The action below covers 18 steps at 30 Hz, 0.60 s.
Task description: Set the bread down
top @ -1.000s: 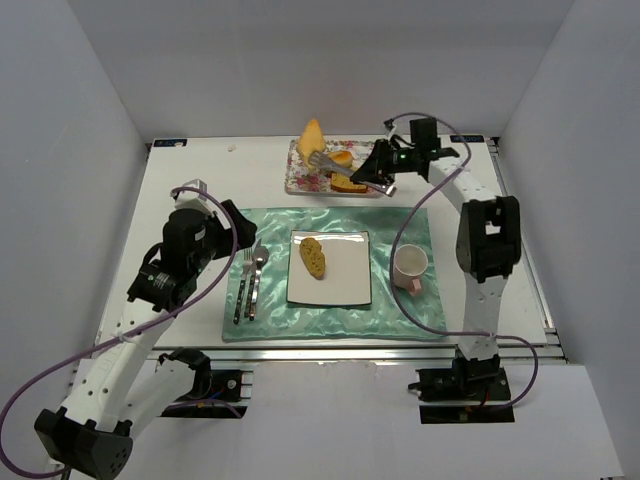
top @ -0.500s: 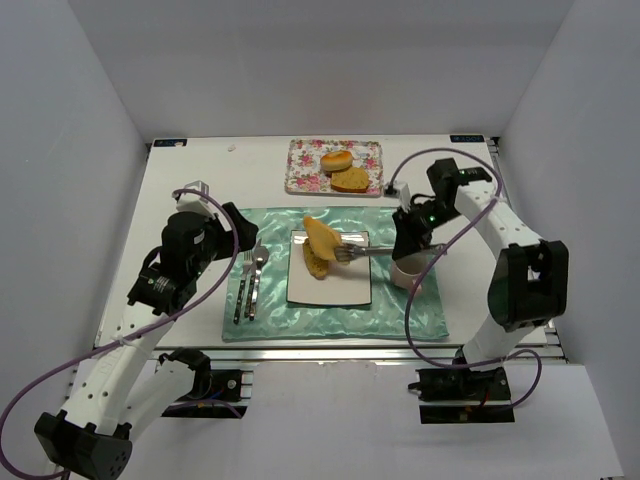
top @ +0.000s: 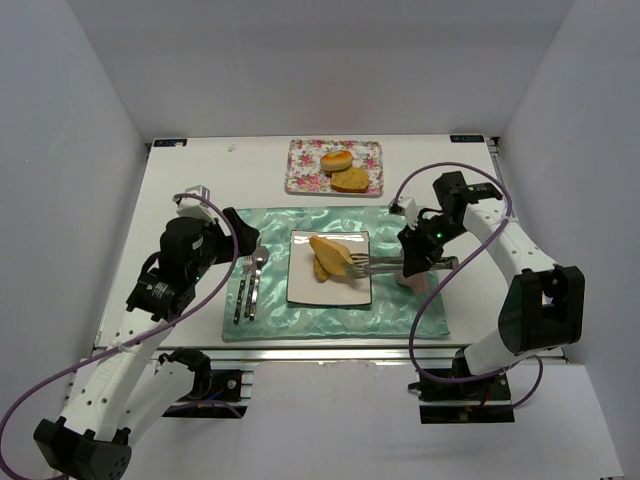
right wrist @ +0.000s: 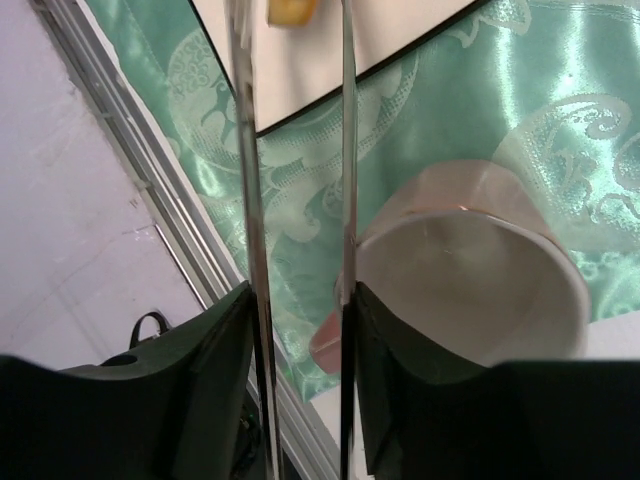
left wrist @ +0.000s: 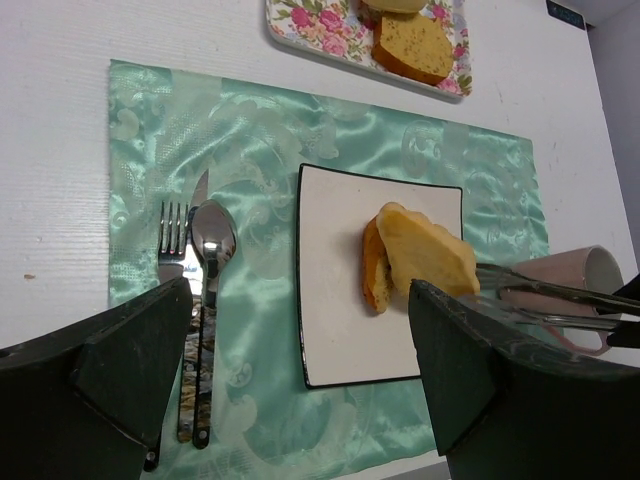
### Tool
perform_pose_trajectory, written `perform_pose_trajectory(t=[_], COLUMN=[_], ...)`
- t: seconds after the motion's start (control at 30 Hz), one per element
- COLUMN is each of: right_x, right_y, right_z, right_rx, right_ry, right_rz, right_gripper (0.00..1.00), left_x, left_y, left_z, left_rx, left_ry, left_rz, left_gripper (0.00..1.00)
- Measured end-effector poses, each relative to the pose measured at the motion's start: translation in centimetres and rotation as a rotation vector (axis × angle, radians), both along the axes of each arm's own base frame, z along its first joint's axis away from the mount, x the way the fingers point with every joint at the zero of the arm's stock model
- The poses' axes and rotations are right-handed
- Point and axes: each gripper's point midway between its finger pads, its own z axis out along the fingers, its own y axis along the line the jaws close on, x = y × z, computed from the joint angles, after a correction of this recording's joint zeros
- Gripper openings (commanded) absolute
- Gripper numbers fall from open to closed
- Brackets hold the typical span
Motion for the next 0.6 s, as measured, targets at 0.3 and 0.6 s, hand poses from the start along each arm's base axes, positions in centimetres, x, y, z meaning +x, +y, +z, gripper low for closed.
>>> perform_pose_trajectory(t=[0.3, 0.6], right_x=[0.3, 0.8], right_y=[-0.1, 0.1], right_z=[0.1, 1.3], right_rx=[-0.002, 0.02], right_ry=[-0.031, -0.113], right_rz=[0.012, 0.025], right_gripper=[0.52, 0.51], left_x=[-0.3, -0.2], left_y=[0.1, 0.1], left_z=[-0.2, -0.6], left_rx=[-0.001, 0.003], left_ry=[-0.003, 0.008], left_rz=[-0.001, -0.001], left_gripper=[0.98, 0.98])
